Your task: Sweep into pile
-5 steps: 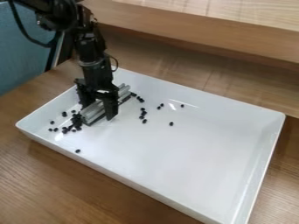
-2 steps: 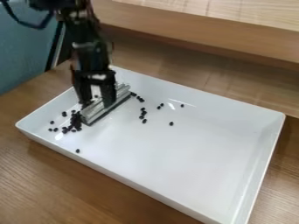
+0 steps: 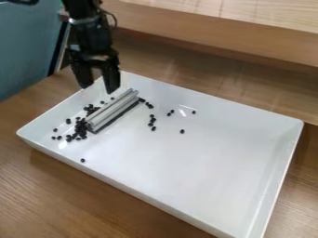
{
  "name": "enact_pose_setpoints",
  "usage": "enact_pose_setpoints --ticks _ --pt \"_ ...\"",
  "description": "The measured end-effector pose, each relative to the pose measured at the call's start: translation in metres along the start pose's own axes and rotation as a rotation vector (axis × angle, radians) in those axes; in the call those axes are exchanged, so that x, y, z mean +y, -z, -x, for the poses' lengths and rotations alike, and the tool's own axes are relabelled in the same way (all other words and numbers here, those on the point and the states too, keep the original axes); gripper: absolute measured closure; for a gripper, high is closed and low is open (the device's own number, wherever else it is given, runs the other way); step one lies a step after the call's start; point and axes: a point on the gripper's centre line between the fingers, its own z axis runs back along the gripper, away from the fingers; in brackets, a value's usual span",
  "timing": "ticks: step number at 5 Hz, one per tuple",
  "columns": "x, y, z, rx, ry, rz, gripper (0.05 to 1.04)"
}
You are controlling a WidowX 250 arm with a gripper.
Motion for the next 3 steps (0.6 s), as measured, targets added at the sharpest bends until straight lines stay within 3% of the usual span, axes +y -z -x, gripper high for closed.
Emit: enact_pose_setpoints --ticks 2,3 --pt "-0.007 -0.025 0.004 -0.012 0.016 0.01 0.083" --pt "-0.01 -0.04 0.007 -0.055 0.017 -0.008 0.083"
